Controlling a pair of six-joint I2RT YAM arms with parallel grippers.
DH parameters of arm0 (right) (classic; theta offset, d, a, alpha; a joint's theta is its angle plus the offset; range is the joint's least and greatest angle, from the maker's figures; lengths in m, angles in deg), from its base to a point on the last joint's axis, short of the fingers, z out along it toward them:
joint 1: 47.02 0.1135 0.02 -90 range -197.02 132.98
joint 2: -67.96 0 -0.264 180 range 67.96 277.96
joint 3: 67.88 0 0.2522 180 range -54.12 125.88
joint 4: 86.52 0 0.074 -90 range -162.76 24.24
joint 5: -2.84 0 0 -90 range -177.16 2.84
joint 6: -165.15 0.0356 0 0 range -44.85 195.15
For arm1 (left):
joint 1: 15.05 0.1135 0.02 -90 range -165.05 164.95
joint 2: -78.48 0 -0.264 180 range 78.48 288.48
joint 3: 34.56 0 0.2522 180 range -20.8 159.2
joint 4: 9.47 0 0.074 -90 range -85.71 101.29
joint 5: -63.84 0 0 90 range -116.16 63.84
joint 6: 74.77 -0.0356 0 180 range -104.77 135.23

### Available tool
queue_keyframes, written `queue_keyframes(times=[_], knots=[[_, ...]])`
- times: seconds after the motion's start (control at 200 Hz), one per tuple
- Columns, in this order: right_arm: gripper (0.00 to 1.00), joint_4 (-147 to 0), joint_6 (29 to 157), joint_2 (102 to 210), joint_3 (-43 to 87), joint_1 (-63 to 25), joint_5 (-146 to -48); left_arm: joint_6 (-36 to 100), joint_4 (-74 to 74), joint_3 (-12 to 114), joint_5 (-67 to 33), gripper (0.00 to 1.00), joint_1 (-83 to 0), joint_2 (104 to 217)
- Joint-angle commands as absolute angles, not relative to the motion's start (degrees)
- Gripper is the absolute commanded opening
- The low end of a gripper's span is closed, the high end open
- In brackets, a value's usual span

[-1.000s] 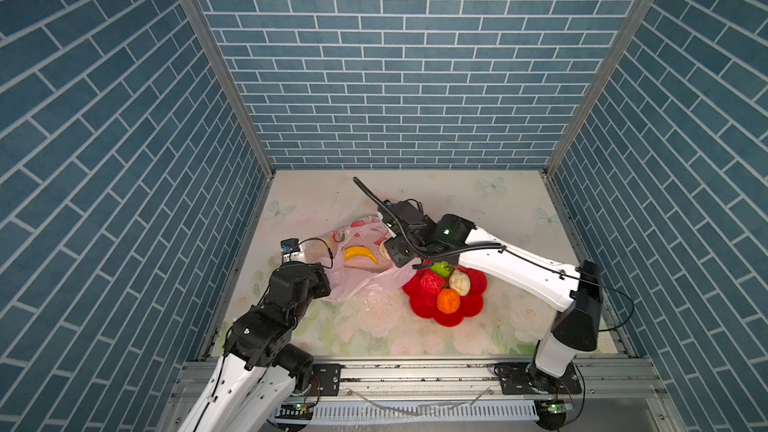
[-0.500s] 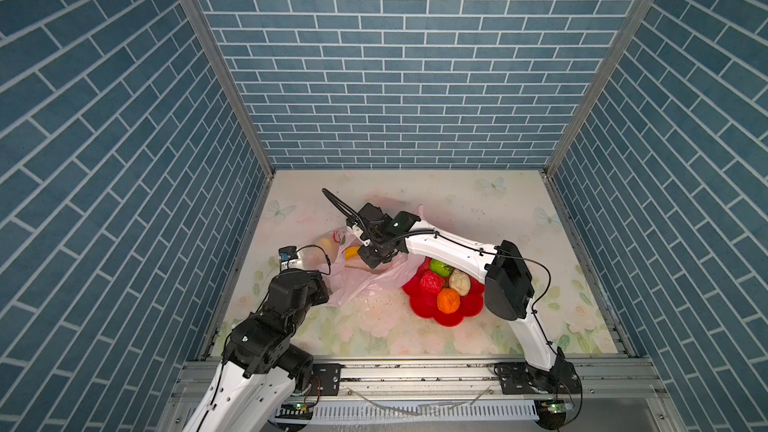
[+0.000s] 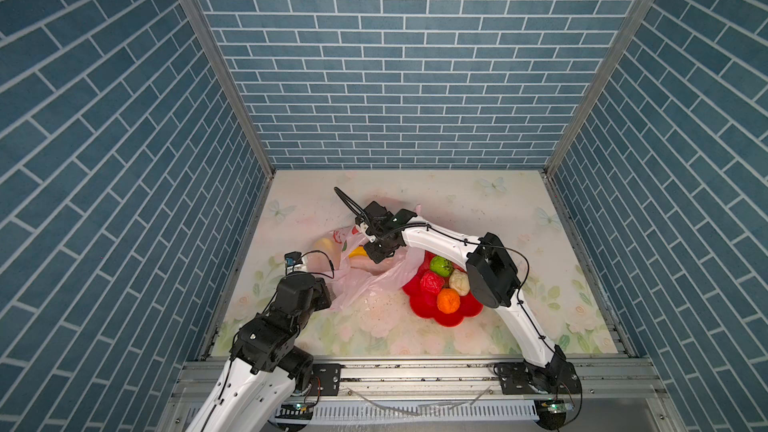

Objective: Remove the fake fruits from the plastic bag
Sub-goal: 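Move the right gripper back into the bag toward the yellow banana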

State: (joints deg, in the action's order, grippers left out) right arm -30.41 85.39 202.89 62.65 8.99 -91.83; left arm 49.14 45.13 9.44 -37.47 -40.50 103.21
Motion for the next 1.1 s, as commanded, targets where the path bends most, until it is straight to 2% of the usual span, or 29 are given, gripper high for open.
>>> queue_keyframes(times=[0.0, 0.435, 0.87, 1.095], knots=[[0.36, -30.9, 85.8, 204.4, 65.9, 9.1, -93.7, 49.5, 44.5, 8.5, -37.2, 0.08, -40.2, 103.1], [0.37, -32.7, 87.6, 207.5, 67.6, 8.8, -93.9, 50.2, 43.1, 7.2, -35.6, 0.08, -40.3, 103.4], [0.28, -35.8, 90.1, 209.8, 67.2, 8.8, -93.3, 50.4, 43.7, 6.9, -35.8, 0.08, -40.2, 102.7], [0.32, -35.6, 90.0, 210.5, 67.3, 8.6, -93.4, 50.3, 42.8, 7.1, -35.9, 0.08, -40.3, 103.1]])
